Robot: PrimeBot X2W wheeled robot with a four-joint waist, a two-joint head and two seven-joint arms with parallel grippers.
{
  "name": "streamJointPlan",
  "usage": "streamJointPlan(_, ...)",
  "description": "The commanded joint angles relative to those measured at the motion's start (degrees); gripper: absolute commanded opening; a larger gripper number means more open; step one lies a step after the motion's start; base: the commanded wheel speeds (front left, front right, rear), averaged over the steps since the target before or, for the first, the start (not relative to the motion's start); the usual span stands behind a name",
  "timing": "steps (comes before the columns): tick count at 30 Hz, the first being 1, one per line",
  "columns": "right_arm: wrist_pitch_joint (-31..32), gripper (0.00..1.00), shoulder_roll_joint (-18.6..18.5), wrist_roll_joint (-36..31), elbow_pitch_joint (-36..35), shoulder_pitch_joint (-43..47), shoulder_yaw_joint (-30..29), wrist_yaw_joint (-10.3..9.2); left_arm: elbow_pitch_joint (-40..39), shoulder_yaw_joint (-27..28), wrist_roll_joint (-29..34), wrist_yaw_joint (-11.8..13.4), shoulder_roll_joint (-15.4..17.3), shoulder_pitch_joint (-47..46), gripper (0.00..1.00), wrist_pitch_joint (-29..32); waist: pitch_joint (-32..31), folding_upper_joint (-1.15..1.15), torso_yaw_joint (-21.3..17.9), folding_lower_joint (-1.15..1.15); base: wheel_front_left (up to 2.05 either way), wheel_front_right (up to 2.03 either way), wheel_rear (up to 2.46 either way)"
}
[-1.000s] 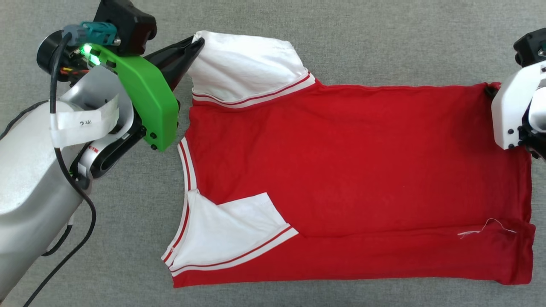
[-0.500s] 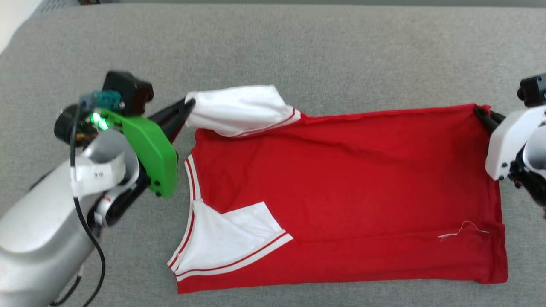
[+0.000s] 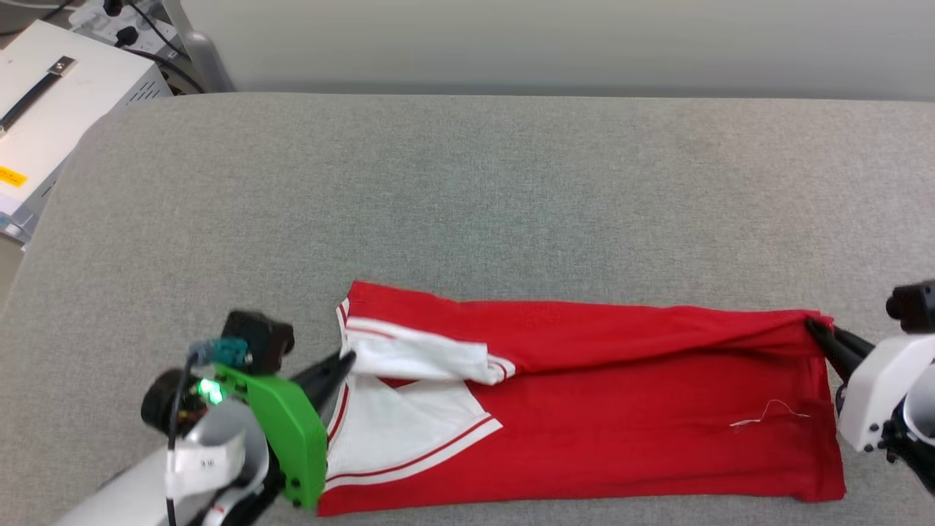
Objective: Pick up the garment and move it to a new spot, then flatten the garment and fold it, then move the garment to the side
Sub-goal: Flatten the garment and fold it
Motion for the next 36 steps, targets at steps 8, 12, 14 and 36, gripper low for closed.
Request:
streamJointPlan(8, 1.09, 0.00, -3.35, 2.92, -3.47, 4.43, 1.51, -0.03, -0.24, -1.96, -0.67, 1.62, 0.65, 5.13, 0.00, -0.87, 0.16, 0.68, 0.05, 0.00, 0.00, 0.00, 0.00)
streamJointPlan(12, 1.65, 0.00, -5.15, 3.60, -4.62, 5.03, 3.07, -0.03, 0.97, -2.13, -0.82, 1.58, 0.52, 5.69, 0.00, -1.32, 0.27, 0.68, 0.03, 0.00, 0.00, 0.00, 0.00)
streamJointPlan(14, 1.82, 0.00, -6.18, 3.61, -5.14, 5.20, 4.23, -0.03, 1.52, -2.12, -0.91, 1.64, 0.60, 5.95, 0.00, -1.50, 0.28, 0.68, 0.03, 0.00, 0.00, 0.00, 0.00)
streamJointPlan(36, 2.77, 1.00, -11.29, 4.31, -7.03, 4.37, 13.51, -0.03, 5.51, -5.53, -0.75, 1.20, -2.29, 7.83, 1.00, -0.65, -1.45, 0.68, 0.37, 0.00, 0.00, 0.00, 0.00)
